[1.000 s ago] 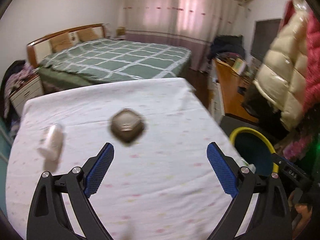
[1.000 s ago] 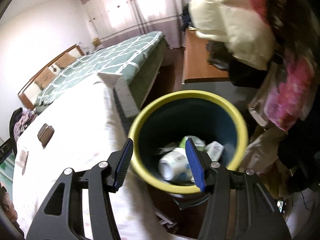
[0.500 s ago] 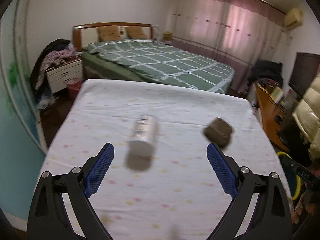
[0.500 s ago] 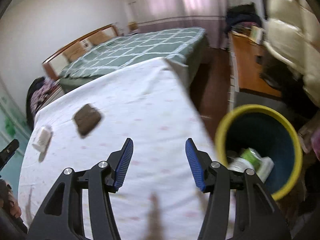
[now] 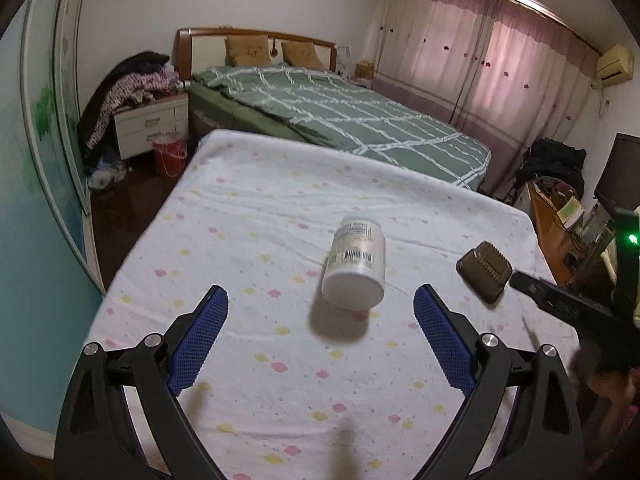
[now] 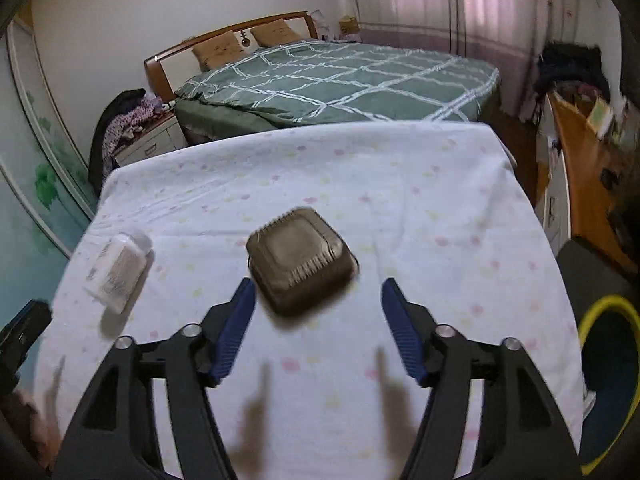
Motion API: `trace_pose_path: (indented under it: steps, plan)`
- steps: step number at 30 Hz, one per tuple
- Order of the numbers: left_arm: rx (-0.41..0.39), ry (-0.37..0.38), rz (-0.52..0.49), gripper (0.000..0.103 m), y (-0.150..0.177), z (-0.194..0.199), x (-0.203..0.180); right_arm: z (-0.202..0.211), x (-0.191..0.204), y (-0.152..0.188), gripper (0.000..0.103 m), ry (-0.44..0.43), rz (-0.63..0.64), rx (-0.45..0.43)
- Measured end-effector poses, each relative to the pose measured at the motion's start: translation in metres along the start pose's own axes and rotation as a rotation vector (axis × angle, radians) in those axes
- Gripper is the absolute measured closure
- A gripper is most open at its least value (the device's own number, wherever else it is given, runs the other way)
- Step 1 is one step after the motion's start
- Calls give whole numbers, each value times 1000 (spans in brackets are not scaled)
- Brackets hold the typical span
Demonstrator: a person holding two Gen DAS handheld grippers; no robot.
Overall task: Collect trash
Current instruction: 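Move the right tool to the brown square container and grasp it, then carry the brown container into the bin with the right tool while the left tool nears the pill bottle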
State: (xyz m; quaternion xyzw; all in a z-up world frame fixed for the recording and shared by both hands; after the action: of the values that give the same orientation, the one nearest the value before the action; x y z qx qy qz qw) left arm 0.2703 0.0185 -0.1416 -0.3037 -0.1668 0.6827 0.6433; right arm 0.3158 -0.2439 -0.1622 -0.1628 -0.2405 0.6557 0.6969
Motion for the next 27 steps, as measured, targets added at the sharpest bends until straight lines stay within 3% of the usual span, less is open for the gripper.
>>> trace_pose_path:
  steps: [14, 21, 27]
  plan:
    - [59, 24, 11, 10, 7, -16, -3, -52, 15, -20, 28, 38, 40, 64]
    - [67, 31, 7, 10, 8, -19, -4, -37, 7, -16, 30, 45, 9, 17]
    - [80, 39, 0, 10, 9, -22, -6, 5, -18, 1, 29, 65, -52, -21]
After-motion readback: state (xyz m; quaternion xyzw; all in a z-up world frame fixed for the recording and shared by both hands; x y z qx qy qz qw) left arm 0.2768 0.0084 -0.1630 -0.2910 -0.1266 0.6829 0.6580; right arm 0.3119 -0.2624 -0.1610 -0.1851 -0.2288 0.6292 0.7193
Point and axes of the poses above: each gripper's, at about its wrist camera, not at the fingertips, and z roughly against the way its jaws point, x to its left, y to its underside, the point moved 3 cm from there along -z, roughly the way its jaws point, and after that the axes turned 9 degrees about x, right-handed, at the moved point
